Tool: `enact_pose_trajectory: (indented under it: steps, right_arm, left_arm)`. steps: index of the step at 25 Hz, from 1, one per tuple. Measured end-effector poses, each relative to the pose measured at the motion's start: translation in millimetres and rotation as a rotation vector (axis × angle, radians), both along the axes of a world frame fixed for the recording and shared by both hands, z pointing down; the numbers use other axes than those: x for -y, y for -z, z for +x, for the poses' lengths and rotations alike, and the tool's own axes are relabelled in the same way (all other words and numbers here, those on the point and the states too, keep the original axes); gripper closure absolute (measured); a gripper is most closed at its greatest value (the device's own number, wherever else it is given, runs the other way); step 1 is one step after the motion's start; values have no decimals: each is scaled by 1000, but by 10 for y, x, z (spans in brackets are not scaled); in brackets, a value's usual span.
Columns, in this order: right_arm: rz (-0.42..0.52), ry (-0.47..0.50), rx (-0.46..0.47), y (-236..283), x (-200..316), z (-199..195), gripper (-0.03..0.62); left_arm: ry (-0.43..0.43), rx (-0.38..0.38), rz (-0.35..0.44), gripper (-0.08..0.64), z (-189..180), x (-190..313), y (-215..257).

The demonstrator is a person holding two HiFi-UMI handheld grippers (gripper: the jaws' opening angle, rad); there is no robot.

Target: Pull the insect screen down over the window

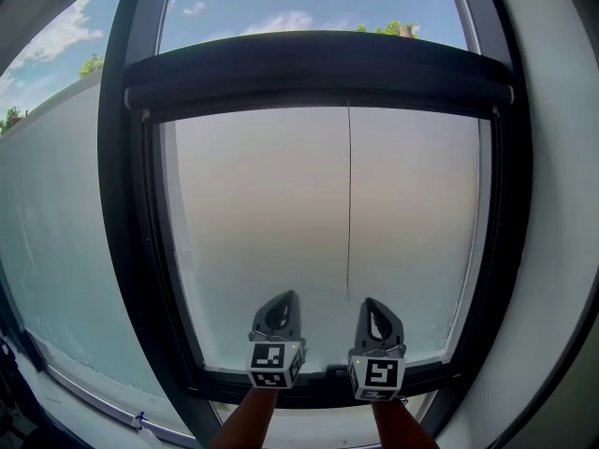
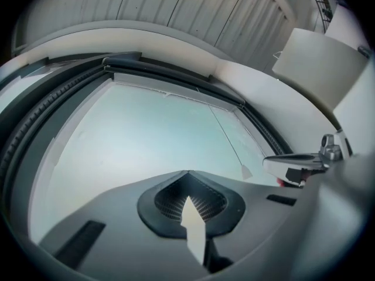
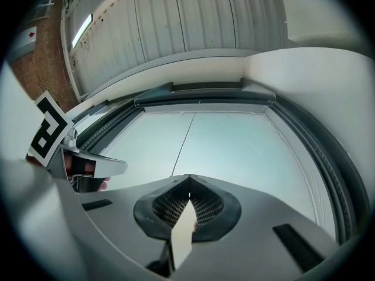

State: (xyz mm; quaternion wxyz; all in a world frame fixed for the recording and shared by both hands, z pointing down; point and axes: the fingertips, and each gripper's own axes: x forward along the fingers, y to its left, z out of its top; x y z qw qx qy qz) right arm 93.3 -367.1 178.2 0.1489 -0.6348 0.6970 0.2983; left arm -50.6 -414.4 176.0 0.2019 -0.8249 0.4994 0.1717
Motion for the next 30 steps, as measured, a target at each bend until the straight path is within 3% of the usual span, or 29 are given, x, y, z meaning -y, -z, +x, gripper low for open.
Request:
enact_pose_trajectory:
  steps: [12,16,18,24,30]
  right_arm:
    - [131,-73,-119,1074,-23,117,595]
    - [143,-105,-171,1323,4,91,588]
    - [151,-133,-224,1418,3,59,567]
    - [188,-249,-399,1746,-20,52,476]
    - [173,-414,-618,1982,119,138,377]
  left_arm:
    - [92,131,162,566,104,-25,1124]
    - [174,210,236,566,143,-26,1493]
    - [225,263,263,556,146,-9,1613]
    - [382,462,322,424,140,8,1907]
    - [666,756,416,309,57,54,2167]
